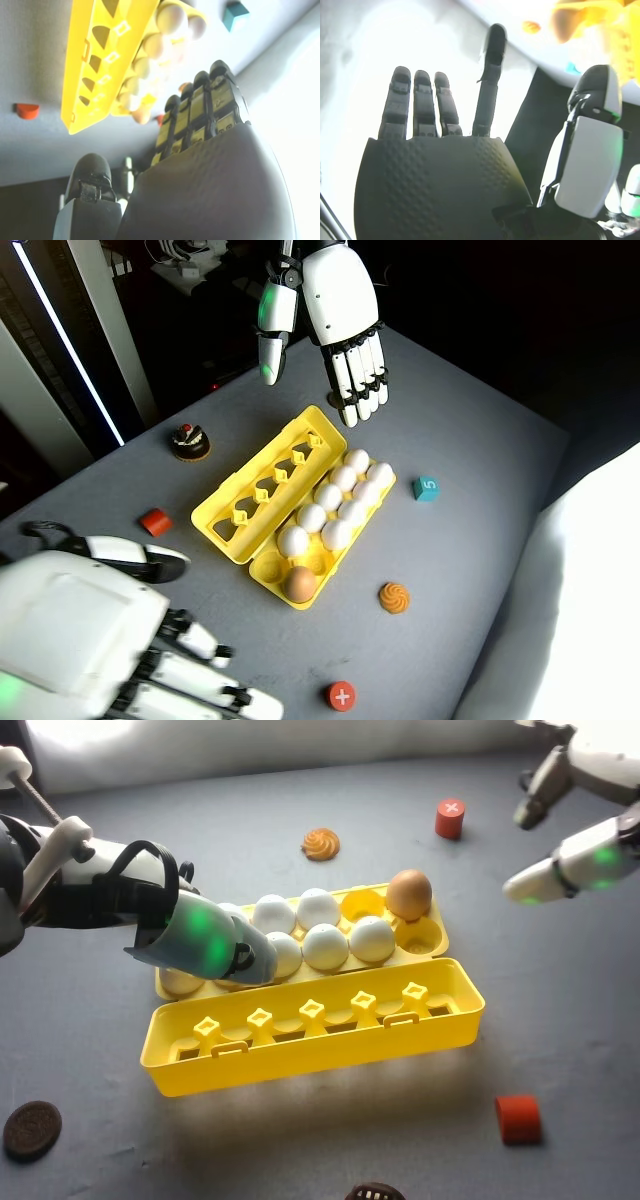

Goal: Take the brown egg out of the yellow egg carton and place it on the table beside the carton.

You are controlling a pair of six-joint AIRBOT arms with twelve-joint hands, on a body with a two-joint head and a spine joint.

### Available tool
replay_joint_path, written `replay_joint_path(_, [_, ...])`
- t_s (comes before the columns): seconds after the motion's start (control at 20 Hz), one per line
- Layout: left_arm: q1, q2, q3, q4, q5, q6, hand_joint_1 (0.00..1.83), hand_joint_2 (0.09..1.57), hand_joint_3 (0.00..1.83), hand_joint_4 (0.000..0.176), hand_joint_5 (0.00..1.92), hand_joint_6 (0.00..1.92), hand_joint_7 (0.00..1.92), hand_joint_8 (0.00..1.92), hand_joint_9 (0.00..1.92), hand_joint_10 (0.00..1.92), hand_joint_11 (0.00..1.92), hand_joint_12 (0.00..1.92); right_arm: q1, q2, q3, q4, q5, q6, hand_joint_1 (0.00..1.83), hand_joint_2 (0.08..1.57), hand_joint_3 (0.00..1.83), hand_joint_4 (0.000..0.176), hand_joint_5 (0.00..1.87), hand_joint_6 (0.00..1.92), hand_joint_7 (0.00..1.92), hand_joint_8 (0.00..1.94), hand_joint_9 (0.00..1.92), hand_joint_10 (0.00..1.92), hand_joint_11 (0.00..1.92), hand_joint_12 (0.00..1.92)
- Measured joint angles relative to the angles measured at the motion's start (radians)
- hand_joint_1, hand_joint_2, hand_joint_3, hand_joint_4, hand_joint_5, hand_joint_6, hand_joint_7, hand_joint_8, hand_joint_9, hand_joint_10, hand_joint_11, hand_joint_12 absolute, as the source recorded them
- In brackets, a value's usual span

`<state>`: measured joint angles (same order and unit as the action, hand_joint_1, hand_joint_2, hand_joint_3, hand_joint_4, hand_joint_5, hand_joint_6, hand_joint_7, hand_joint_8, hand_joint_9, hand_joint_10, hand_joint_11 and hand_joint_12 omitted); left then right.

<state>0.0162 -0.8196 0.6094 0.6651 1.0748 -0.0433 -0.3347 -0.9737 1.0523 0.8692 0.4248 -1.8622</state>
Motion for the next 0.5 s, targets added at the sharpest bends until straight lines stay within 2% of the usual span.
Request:
replay_joint_path(0.1, [0.0, 0.0, -0.001, 0.001, 0.0, 0.0, 0.0, 1.22, 0.01, 0.0, 0.01, 0.0, 0.0, 0.0, 0.0, 0.0, 0.0, 0.0, -0.014, -0.042, 0.022, -0.103, 0.021, 0.056, 0.59, 0.77, 0.0, 0.12, 0.8, 0.0, 0.0, 0.0, 0.0, 0.0, 0.0, 0.0])
replay_joint_path(0.15, [0.002, 0.0, -0.003, 0.001, -0.001, 0.0, 0.0, 1.22, 0.01, 0.0, 0.02, 0.01, 0.0, 0.0, 0.0, 0.0, 0.0, 0.0, -0.027, -0.07, 0.039, -0.13, 0.034, 0.093, 0.66, 0.78, 0.01, 0.111, 0.79, 0.0, 0.0, 0.0, 0.0, 0.0, 0.0, 0.0])
replay_joint_path(0.2, [0.002, 0.001, -0.008, 0.0, -0.001, 0.0, 0.0, 1.22, 0.01, 0.0, 0.03, 0.01, 0.0, 0.0, 0.0, 0.0, 0.0, 0.0, -0.042, -0.09, 0.053, -0.148, 0.037, 0.123, 0.67, 0.79, 0.01, 0.121, 0.79, 0.0, 0.0, 0.0, 0.0, 0.0, 0.0, 0.0])
replay_joint_path(0.25, [0.002, 0.001, -0.008, -0.002, 0.0, 0.0, 0.0, 1.21, 0.01, 0.0, 0.02, 0.0, 0.0, 0.0, 0.0, 0.0, 0.0, 0.0, -0.063, -0.111, 0.071, -0.184, 0.044, 0.171, 0.67, 0.79, 0.01, 0.146, 0.77, 0.0, 0.0, 0.0, 0.0, 0.0, 0.0, 0.0])
replay_joint_path(0.5, [0.002, 0.001, -0.008, -0.001, -0.003, 0.0, 0.0, 1.22, 0.01, 0.0, 0.03, 0.01, 0.0, 0.0, 0.0, 0.0, 0.0, 0.0, -0.094, -0.184, 0.146, -0.216, 0.114, 0.272, 0.66, 0.81, 0.01, 0.175, 0.78, 0.01, 0.0, 0.0, 0.0, 0.0, 0.0, 0.0])
